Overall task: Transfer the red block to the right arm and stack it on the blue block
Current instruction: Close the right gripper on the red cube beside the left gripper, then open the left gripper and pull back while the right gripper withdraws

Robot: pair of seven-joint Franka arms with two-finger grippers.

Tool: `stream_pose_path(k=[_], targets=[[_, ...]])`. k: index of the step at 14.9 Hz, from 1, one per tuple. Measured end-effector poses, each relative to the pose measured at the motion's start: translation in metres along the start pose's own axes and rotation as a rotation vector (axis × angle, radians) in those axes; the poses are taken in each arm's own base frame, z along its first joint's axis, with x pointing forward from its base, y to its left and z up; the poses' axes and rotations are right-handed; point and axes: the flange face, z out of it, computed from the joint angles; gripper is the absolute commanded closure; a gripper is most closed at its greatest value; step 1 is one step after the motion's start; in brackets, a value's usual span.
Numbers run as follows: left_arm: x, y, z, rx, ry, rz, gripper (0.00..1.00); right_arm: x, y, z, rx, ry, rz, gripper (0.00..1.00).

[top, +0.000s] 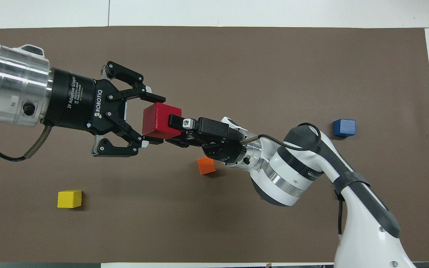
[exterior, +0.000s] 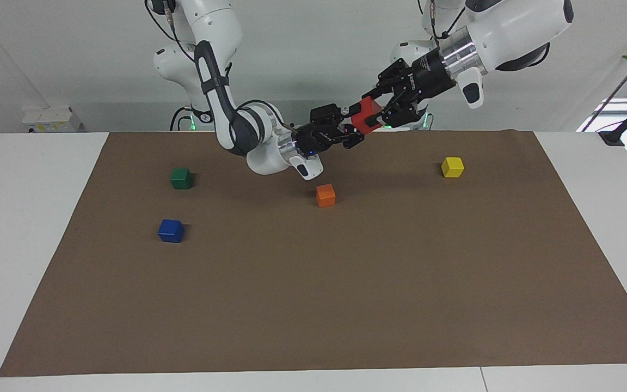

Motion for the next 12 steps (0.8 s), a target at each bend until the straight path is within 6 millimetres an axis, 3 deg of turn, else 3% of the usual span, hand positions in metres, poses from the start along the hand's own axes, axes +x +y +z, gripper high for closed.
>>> stream_pose_path(k=[6, 12], targets=[[0.000, 0.000, 0.000, 0.000, 0.000, -0.001, 0.00, 0.002, -0.002, -0.001, 0.000, 0.003, -0.004, 1.00], [0.000, -0.004, -0.010, -0.020, 0.010, 0.002, 0.00, 0.035, -0.034, -0.032, -0.043, 0.023, -0.030, 1.00]])
